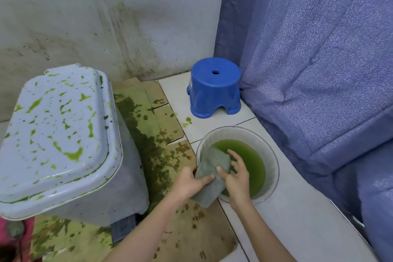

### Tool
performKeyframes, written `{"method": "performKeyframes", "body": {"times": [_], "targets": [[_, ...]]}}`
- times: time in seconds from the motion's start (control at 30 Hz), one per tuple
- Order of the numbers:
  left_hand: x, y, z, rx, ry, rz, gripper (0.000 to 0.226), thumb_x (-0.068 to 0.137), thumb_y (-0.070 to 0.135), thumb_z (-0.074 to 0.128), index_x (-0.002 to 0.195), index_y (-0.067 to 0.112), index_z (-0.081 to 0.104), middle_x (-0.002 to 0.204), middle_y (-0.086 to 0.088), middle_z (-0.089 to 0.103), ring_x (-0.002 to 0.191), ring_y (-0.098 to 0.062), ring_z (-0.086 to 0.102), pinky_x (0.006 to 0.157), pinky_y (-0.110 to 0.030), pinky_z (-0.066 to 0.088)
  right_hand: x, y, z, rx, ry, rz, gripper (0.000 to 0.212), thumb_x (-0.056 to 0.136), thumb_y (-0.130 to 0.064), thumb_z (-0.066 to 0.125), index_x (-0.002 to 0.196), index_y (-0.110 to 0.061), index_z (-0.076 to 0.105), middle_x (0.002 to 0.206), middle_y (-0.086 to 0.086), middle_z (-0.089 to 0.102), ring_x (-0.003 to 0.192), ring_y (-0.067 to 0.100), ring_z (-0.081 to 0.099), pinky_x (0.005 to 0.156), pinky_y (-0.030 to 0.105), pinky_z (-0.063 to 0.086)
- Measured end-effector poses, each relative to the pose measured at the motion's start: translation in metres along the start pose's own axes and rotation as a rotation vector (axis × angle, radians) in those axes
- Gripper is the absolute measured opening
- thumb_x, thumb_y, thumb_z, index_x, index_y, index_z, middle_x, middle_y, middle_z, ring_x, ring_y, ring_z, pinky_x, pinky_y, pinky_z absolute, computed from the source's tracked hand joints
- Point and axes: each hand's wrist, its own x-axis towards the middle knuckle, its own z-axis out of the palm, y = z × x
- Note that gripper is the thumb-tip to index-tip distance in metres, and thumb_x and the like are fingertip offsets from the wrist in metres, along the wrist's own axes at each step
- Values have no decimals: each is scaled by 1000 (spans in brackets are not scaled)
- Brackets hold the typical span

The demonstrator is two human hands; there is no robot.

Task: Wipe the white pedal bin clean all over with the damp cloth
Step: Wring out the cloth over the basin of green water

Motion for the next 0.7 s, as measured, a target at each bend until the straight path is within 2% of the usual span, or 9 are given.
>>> {"method": "performKeyframes", "body": {"times": [0.07, 0.17, 0.23, 0.3, 0.4, 0.47, 0.53, 0.63, 0.7], "targets": [[-8, 17, -10, -83, 40, 98, 28, 84, 36, 68, 105, 17, 63, 97, 6, 69, 87, -4, 65, 61, -8, 48, 1, -19, 3, 202, 9, 12, 63, 77, 5, 70, 131, -20, 48, 116, 3, 62, 104, 19, 64, 88, 41, 54], [-21, 40, -19, -218, 42, 225, 28, 93, 29, 56, 119, 18, 54, 106, 7, 65, 96, -1, 63, 71, -9, 49, 5, -44, 9, 423, -5, 198, 66, 78, -6, 72, 136, -7, 41, 120, 14, 62, 103, 26, 65, 84, 40, 54], [-27, 48, -19, -247, 40, 277, 25, 96, 21, 52, 120, 15, 52, 107, 3, 64, 92, 2, 63, 72, -11, 49, 0, -58, 14, 383, -98, 334, 46, 82, -16, 70, 121, 3, 55, 105, 17, 70, 94, 27, 68, 80, 38, 54], [-30, 49, -18, -235, 38, 301, 23, 97, 17, 50, 120, 17, 51, 110, -1, 63, 96, -4, 63, 76, -14, 50, -6, -63, 19, 263, -151, 408, 37, 84, -25, 67, 108, 2, 62, 95, 16, 72, 91, 27, 68, 81, 39, 54], [-32, 47, -17, -267, 60, 297, 25, 97, 14, 49, 120, 22, 47, 116, -3, 62, 102, -7, 61, 77, -14, 51, -12, -60, 25, 164, -172, 473, 42, 82, -44, 64, 103, -8, 62, 93, 15, 71, 90, 29, 67, 79, 41, 54], [-32, 48, -18, -289, 50, 284, 30, 97, 13, 48, 124, 26, 42, 121, -2, 58, 105, -6, 59, 77, -15, 52, -15, -58, 27, 134, -185, 494, 49, 78, -54, 64, 107, -15, 58, 102, 16, 67, 95, 31, 65, 84, 46, 54], [-33, 51, -19, -252, 17, 282, 37, 98, 13, 48, 127, 30, 33, 125, 1, 54, 109, -6, 56, 78, -13, 52, -17, -61, 28, 194, -187, 454, 37, 84, -45, 62, 108, -17, 57, 107, 17, 65, 97, 32, 64, 85, 48, 54], [-44, 64, -32, -148, 7, 314, 57, 97, 10, 48, 139, 30, 14, 129, 11, 43, 122, -8, 48, 83, -6, 45, -21, -78, 31, 171, -200, 321, 26, 90, -30, 59, 112, -14, 57, 104, 14, 67, 95, 28, 65, 77, 42, 55], [-57, 80, -51, -7, 33, 362, 78, 97, 11, 48, 148, 26, -8, 131, 16, 34, 123, -4, 43, 94, -11, 41, -24, -97, 39, 108, -213, 218, 28, 91, -29, 59, 114, -14, 57, 102, 9, 68, 93, 23, 66, 75, 36, 54]]}}
